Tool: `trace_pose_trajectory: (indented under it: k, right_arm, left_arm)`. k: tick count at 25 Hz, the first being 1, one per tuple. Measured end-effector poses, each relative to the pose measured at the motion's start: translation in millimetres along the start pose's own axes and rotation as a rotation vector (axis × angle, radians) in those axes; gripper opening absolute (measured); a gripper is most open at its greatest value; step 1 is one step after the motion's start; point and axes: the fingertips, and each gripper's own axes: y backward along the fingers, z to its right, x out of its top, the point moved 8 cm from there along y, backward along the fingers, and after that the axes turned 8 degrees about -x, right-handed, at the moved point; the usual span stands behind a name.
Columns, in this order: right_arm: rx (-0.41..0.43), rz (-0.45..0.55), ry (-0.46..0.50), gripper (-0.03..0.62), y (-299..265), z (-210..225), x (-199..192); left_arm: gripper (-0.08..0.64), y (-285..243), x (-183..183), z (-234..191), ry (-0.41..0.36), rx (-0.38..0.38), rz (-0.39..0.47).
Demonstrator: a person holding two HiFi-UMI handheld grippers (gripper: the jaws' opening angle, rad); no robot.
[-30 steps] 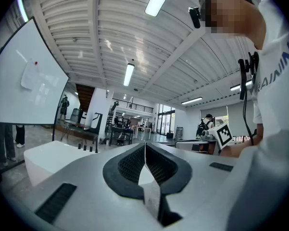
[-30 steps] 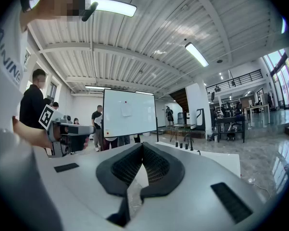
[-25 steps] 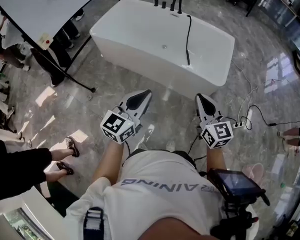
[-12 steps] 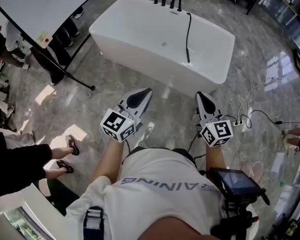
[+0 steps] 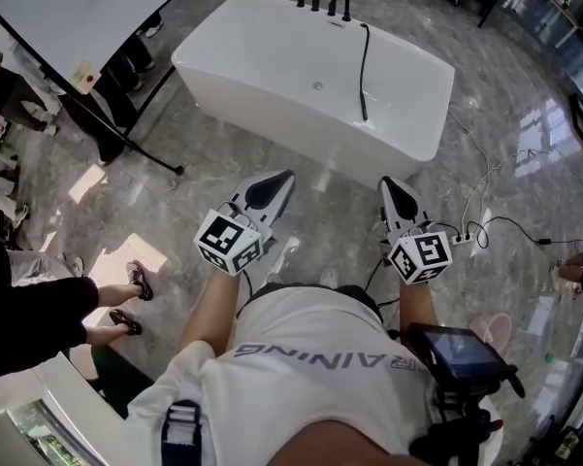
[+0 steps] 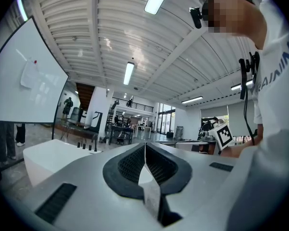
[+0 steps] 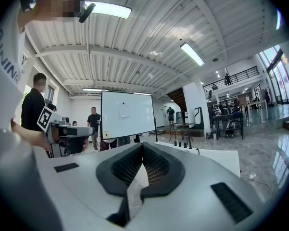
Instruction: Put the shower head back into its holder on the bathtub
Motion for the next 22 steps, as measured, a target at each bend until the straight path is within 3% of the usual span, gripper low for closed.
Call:
trace_pose_trajectory:
  k: [14,22]
  right_arm:
    - [0.067,0.005,-0.022,0.011,15,93,-13]
    - [0.061,0.007,-0.062,0.011,6,123,-26]
  left_arm:
    - [0.023,-76,-8,42,-0.045,0.066,-0.037]
    - [0.023,-98,-11,36,-0.048,0.082,-0.071]
